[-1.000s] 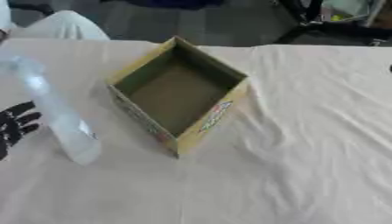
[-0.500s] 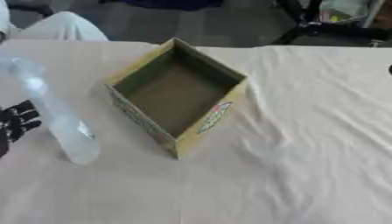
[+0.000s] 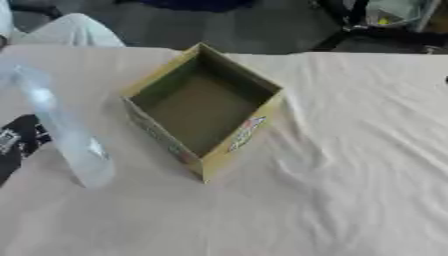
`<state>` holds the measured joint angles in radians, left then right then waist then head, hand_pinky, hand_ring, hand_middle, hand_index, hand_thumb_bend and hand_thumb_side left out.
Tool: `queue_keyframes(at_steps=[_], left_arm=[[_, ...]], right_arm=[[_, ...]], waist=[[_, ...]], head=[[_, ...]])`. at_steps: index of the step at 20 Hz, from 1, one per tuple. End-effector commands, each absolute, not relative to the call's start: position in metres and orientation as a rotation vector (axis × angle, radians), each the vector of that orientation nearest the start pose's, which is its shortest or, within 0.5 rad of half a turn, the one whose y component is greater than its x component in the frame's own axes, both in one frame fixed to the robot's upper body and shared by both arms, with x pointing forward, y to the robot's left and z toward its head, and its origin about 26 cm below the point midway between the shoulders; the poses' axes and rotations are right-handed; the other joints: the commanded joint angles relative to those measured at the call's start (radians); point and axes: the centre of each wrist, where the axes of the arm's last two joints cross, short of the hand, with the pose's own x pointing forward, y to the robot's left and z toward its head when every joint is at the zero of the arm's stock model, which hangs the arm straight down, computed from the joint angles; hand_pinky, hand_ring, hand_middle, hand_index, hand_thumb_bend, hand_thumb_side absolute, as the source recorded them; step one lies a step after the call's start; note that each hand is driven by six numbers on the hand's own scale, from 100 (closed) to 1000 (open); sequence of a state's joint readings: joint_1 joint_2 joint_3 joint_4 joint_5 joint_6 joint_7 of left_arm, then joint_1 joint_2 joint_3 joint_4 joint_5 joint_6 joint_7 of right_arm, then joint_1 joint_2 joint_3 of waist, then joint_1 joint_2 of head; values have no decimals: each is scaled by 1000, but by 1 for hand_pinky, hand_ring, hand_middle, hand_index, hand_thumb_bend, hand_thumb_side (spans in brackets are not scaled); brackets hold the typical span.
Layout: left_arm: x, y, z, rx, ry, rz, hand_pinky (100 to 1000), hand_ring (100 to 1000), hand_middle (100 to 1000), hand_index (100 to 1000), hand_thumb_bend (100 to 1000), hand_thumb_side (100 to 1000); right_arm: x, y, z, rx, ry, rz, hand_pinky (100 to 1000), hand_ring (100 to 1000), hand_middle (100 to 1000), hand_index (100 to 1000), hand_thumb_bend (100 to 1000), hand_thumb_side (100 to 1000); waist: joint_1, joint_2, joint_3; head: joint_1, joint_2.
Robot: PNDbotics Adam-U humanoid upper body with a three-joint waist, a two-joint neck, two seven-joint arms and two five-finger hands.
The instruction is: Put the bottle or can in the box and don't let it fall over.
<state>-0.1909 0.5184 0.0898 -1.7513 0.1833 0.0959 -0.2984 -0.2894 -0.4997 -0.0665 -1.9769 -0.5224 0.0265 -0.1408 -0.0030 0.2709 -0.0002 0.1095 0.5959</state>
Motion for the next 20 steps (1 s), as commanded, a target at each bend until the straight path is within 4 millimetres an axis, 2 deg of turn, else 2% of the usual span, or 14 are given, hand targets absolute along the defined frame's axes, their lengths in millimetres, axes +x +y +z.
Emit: queue_keyframes(at_steps=[1,12,20], left_arm=[[312,349,159,110,-1804,-543,1000,1000,1000,902,392,841],[319,340,167,155,-1830,-507,1000,1000,1000,896,363,831],[314,338,171,150,-1853,-509,1000,1000,1000,896,359,825]], right_arm=[[295,-304,230,116,-2230,91,1000,1000,975,1000,100,470],[295,-303,229,119,-2228,97,1000,1000,975,1000,100,470],[295,-304,230,118,-2229,97,1000,1000,975,1000,100,470]], waist=[[2,-17,-2],[3,-18,-5],[4,-17,-5]], head=[[1,-13],[5,-13],[3,-13]])
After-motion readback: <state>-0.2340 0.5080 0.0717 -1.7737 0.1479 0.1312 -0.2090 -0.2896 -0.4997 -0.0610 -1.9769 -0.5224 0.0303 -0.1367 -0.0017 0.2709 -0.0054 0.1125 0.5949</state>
